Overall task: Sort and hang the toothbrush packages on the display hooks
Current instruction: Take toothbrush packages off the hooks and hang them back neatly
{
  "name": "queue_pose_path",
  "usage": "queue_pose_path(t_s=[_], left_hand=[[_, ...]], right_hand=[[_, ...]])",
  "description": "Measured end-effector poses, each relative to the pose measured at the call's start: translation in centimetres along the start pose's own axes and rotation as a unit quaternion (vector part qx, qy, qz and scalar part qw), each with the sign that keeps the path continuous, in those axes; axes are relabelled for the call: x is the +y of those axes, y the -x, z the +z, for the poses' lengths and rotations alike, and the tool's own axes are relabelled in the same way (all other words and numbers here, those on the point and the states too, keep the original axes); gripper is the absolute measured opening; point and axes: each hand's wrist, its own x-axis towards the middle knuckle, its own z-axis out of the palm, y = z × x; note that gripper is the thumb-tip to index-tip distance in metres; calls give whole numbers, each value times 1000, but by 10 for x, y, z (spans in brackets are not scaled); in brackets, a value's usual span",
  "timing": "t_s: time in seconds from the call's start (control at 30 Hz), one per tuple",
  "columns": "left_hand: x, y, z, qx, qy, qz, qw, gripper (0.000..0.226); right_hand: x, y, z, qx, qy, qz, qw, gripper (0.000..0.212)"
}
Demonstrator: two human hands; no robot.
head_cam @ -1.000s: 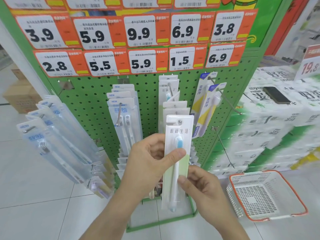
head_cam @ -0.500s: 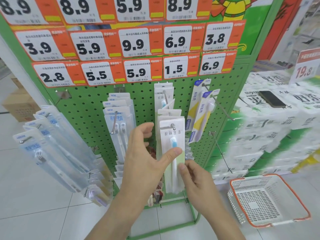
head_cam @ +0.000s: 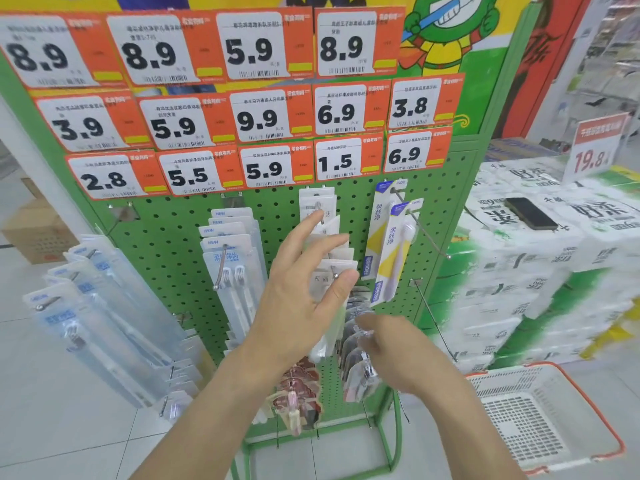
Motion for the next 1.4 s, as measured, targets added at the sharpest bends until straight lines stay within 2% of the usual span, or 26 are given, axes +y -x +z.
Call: queue_pose_path(t_s=[0.17,0.3,0.43,0.53,0.7,0.83,1.27,1.4], left_hand=[[-9,-7,-1,-5,-56,23,998,52],[-13,-9,-2,-16,-68,14,997,57],[-15,-12,-3,-9,-72,15,997,57],[-14,-14,-6,-12,-78,18,997,58],[-15,-13,-11,-70,-110,24,991,64],[-16,-14,-14,-79,-127,32,988,63],[-18,-25,-17,-85,-169,52,981,69],[-18,-27,-16,-83,-179,60,979,73]], right_hand=[[-23,-16,-40,168,-23,-60,984,39],[-43,-31,-68,202,-41,-123,971,58],[-67,-57,-86,252,-5,-161,954,64],[-79,-83,-94,244,16,-155,957,59],[-76,-112,-100,224,-9,-141,964,25],[-75,-114,-101,219,-37,-139,965,14],[-80,-99,-111,247,22,-157,956,13],[-80,-90,-112,247,55,-153,955,22]])
